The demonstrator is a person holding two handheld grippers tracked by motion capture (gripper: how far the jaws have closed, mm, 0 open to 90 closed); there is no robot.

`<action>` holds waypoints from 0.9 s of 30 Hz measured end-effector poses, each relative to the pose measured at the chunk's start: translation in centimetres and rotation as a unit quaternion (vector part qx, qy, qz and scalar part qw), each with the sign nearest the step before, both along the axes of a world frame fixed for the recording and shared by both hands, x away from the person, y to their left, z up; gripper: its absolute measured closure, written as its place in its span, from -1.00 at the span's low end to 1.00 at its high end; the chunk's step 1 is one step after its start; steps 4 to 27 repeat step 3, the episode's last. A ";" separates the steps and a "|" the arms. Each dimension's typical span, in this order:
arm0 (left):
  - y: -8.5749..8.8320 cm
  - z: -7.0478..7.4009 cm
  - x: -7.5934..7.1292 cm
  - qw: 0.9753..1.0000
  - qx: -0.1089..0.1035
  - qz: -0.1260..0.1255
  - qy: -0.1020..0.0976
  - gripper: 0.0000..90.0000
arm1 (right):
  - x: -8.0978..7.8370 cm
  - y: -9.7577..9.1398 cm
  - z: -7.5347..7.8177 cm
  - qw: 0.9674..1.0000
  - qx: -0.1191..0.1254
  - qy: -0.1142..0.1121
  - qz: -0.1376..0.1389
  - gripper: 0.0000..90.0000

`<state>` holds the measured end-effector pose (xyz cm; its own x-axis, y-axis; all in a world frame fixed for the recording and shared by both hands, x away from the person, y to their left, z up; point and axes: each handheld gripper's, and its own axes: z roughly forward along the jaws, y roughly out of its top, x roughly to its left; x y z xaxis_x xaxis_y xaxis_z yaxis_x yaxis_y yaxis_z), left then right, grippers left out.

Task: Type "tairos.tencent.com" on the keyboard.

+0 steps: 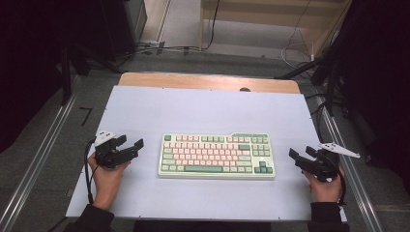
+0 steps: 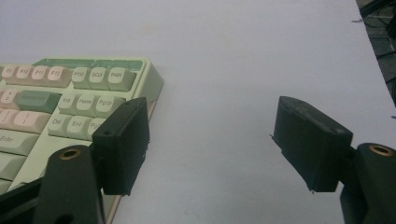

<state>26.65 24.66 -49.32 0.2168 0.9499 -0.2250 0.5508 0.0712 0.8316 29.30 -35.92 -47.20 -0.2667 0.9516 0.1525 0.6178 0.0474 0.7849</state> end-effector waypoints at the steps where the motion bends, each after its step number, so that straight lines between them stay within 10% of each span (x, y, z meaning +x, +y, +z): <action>1: 0.0 -0.1 0.1 1.000 0.003 0.002 0.002 -0.40 | 0.0 0.0 0.0 1.000 -0.001 0.001 0.000 -0.44; 27: -0.1 -0.2 0.2 1.000 0.010 0.004 0.006 -0.40 | 0.0 0.1 -0.1 1.000 -0.003 0.005 -0.001 -0.45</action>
